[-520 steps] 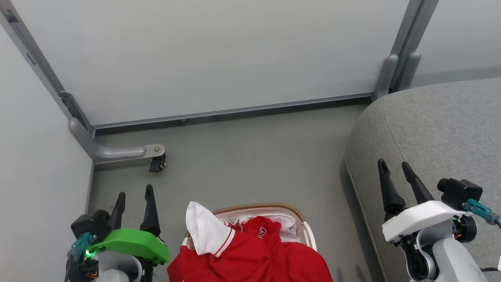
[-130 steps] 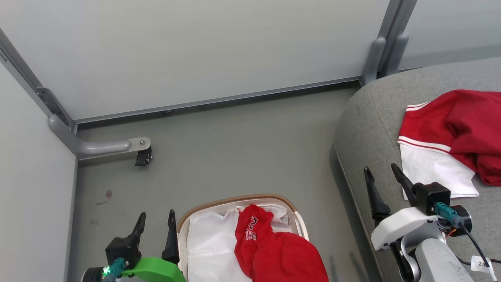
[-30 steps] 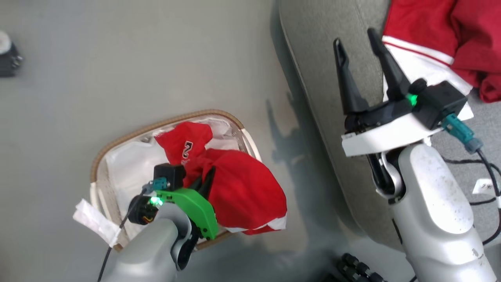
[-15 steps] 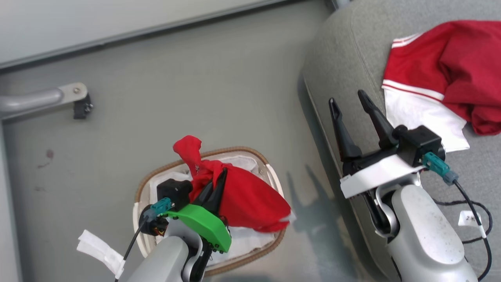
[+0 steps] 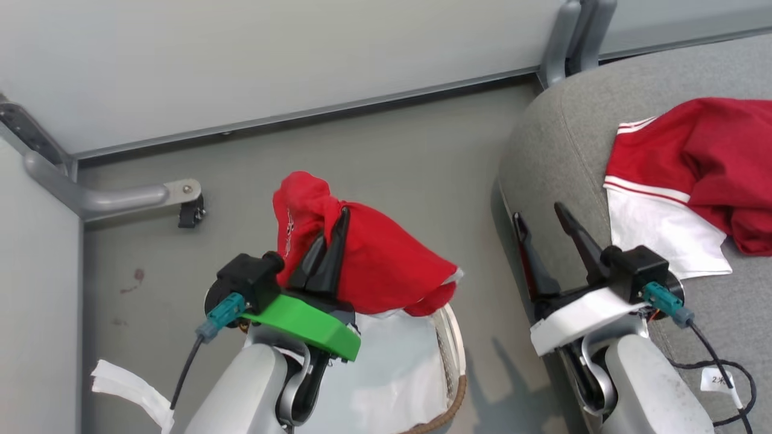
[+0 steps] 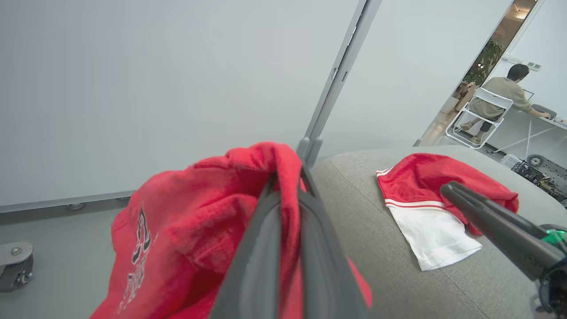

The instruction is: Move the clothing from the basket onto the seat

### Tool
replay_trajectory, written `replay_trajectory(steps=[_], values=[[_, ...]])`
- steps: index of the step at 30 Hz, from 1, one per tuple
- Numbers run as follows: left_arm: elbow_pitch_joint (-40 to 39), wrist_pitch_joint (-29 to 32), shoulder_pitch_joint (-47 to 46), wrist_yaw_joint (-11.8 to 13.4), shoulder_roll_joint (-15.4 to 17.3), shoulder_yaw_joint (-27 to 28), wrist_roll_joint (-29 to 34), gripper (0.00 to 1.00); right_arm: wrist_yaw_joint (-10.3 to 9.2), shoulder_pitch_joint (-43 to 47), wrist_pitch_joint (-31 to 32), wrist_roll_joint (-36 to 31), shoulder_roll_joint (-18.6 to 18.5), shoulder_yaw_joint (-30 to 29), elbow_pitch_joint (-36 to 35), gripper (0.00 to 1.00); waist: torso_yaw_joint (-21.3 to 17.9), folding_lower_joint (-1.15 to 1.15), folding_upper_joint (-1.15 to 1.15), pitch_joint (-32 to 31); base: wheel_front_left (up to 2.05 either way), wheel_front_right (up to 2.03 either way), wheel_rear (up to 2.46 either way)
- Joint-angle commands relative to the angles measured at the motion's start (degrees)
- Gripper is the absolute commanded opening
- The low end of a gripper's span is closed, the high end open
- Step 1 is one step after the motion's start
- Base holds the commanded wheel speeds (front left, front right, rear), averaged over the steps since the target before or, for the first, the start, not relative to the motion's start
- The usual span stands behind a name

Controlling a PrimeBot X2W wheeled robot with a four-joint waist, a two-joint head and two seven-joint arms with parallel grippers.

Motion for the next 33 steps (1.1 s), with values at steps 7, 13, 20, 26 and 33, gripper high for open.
replay_trajectory(steps=[7,13,20,26,33], values=[[-5.78,-0.04,0.93,-0.16,0.02,1.2,1.36,0.0,-0.06,4.37,-0.01,-0.28,-0.22,2.06,2.44,1.0,1.78,0.0,0.0,-5.33,0.0,0.0,0.0],[-6.62,-0.04,1.71,-0.16,0.05,0.78,1.69,0.0,-0.06,5.76,0.0,-2.11,-0.98,5.59,3.74,1.0,2.35,0.0,0.0,-6.85,0.0,0.0,0.0],[-6.71,-0.04,1.57,-0.16,-0.2,-0.89,1.61,0.0,-0.06,0.82,0.0,-5.35,-6.26,18.07,5.13,1.0,3.67,0.0,0.0,-6.52,0.0,0.0,0.0],[-6.07,-0.04,-0.01,-0.16,-0.31,-2.21,1.05,0.0,-0.07,-7.71,-0.01,-6.73,-8.61,28.07,9.39,1.0,4.75,0.0,0.0,-5.7,0.0,0.0,0.0],[-5.87,-0.05,-1.06,-0.16,-0.57,-5.45,-0.04,0.0,-0.06,-13.55,0.0,-5.58,-6.78,32.81,13.68,1.0,6.74,0.0,0.0,-5.82,0.0,0.0,0.0]])
